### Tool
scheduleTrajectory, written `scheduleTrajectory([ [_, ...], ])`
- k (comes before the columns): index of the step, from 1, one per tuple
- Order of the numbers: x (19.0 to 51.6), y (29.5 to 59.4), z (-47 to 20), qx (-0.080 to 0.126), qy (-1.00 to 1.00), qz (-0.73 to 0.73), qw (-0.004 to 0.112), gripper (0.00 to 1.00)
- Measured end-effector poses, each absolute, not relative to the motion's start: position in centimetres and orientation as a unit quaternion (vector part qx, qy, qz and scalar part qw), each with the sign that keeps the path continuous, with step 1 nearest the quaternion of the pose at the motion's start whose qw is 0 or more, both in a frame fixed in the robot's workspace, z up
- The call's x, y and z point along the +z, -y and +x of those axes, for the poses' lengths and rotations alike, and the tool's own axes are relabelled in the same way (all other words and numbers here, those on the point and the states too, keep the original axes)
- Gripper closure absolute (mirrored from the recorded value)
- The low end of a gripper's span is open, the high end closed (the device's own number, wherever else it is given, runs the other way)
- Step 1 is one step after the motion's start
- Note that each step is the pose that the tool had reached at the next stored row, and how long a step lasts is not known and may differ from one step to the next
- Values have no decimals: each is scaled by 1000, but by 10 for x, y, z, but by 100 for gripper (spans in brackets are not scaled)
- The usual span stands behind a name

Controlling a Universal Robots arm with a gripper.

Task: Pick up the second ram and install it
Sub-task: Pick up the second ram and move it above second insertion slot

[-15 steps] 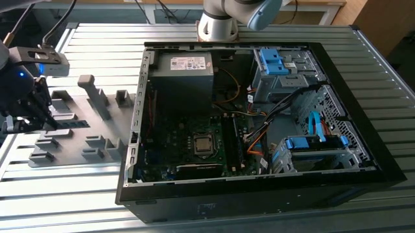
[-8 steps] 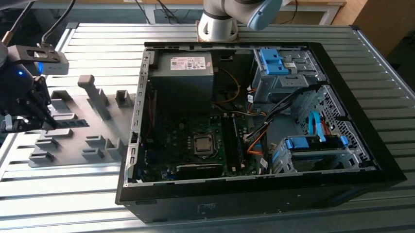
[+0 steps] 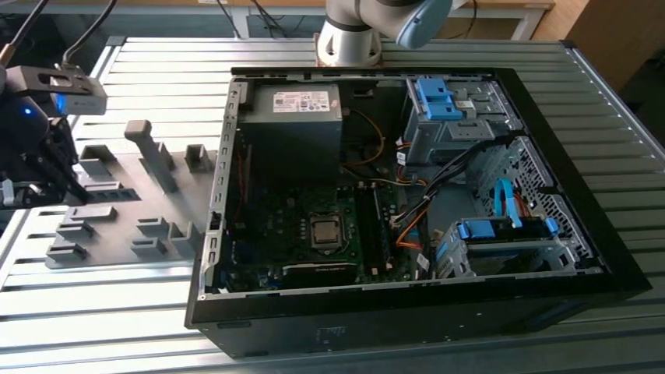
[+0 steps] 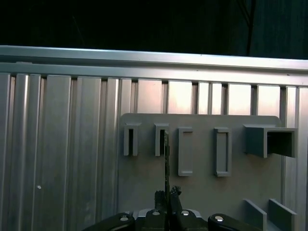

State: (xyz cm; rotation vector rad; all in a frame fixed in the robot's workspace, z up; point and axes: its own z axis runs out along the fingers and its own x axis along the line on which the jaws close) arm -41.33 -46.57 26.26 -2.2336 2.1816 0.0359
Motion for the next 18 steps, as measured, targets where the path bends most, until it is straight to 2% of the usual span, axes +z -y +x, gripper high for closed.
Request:
scheduleTrajectory([
  [18, 277, 466, -413, 11, -699, -715, 10, 86],
])
